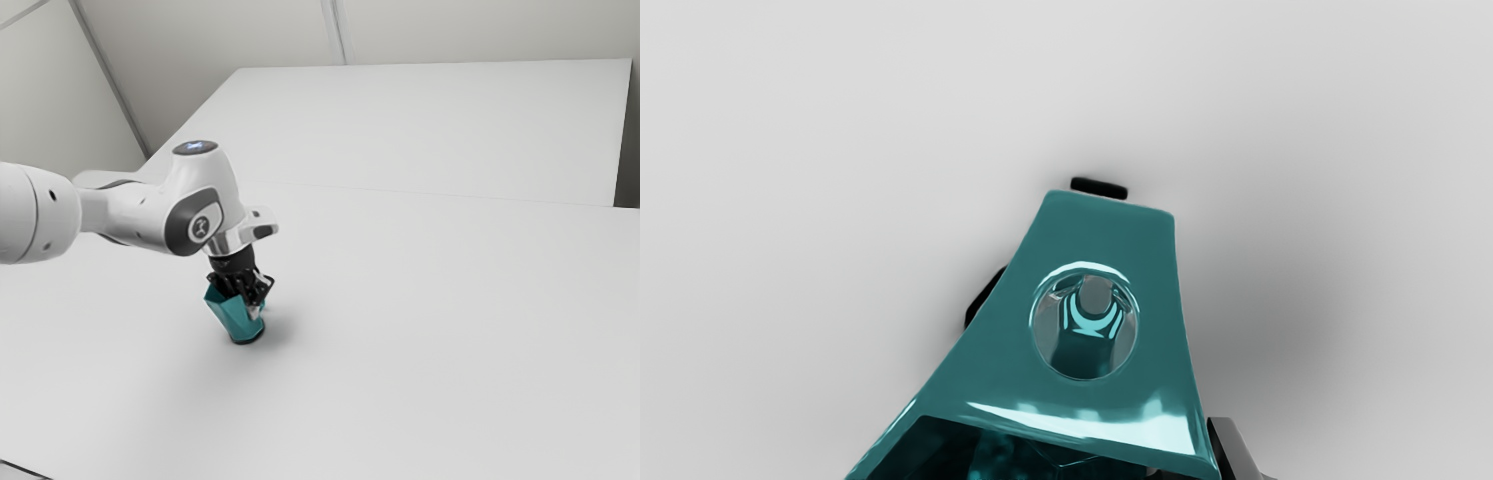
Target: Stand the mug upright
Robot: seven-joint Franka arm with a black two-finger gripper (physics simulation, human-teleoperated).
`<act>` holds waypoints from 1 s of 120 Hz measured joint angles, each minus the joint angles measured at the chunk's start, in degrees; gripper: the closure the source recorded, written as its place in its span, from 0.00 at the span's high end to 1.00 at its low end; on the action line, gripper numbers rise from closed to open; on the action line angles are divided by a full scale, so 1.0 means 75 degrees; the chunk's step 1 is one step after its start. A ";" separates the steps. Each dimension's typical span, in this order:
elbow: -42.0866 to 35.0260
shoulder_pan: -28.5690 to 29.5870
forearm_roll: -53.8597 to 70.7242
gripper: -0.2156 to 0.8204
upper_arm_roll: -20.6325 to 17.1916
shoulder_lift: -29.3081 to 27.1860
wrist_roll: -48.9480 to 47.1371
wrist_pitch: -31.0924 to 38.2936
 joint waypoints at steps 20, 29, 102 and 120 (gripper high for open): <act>-0.0026 -0.0002 -0.0060 0.18 -0.0016 0.0003 -0.0132 0.0089; -0.0044 -0.0003 -0.0084 0.27 -0.0020 -0.0032 -0.0167 0.0113; 0.0633 -0.0097 -0.0180 0.63 -0.0174 -0.0421 -0.0324 -0.0415; 0.1319 -0.0102 -0.0204 0.70 -0.0172 -0.0418 -0.0327 -0.0967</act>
